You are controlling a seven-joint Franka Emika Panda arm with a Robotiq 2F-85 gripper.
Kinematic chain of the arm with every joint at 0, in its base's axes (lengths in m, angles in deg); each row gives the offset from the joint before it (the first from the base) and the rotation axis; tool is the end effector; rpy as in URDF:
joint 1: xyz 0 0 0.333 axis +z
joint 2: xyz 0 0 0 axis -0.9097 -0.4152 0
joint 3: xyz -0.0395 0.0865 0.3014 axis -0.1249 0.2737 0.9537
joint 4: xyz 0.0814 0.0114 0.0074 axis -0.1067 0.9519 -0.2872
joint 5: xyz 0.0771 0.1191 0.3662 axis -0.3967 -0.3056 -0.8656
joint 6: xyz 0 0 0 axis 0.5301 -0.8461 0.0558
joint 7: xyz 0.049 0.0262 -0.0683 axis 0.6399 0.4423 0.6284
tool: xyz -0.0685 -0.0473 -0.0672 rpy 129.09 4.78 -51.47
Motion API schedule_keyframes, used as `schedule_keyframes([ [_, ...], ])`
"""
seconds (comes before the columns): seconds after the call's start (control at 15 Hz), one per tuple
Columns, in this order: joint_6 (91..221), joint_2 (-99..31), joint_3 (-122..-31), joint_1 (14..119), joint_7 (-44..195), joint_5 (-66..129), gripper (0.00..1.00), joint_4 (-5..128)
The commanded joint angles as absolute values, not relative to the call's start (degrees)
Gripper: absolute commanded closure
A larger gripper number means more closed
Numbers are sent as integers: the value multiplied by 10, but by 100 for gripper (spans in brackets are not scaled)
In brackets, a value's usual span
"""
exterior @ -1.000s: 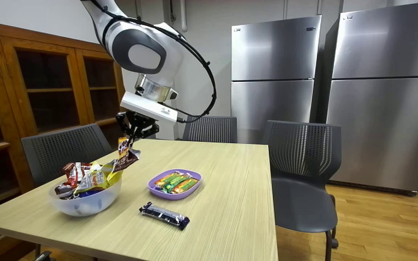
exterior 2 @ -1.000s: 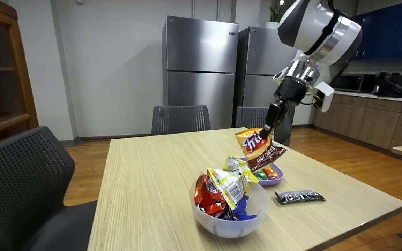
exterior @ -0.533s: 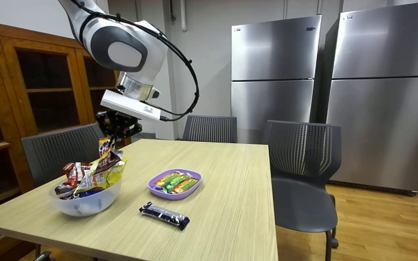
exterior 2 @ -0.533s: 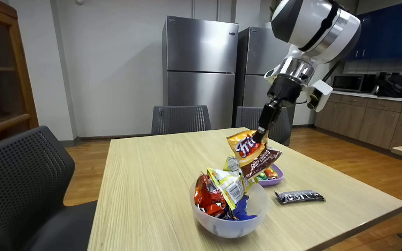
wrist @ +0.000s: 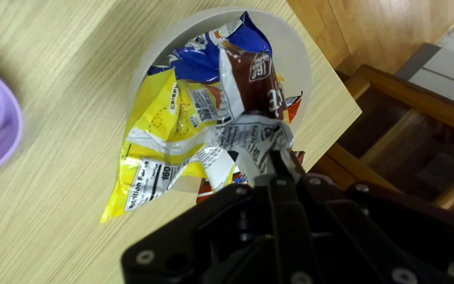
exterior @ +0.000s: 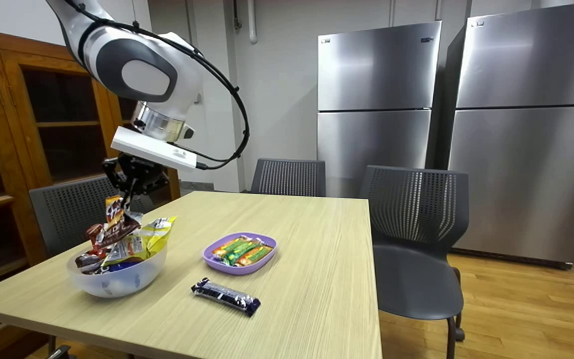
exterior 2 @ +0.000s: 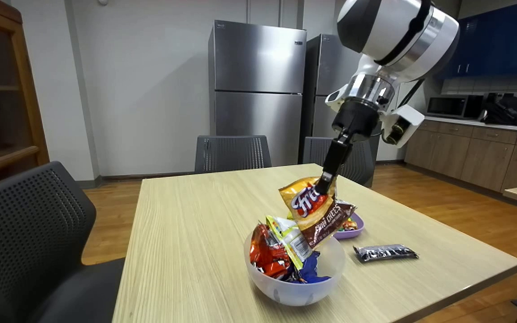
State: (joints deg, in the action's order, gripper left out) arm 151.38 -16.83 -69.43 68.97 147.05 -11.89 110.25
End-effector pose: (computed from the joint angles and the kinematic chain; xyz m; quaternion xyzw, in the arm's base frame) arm 0.4551 0.0697 0.2904 -0.8944 -0.3664 -0.0520 0.2512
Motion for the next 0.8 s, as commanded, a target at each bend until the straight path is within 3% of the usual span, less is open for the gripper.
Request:
schedule_keyframes([
  [0.0, 1522, -158, -683, 703, 1456, -118, 100, 1119],
  [0.73, 1542, -196, -669, 713, 1493, -150, 100, 1119],
])
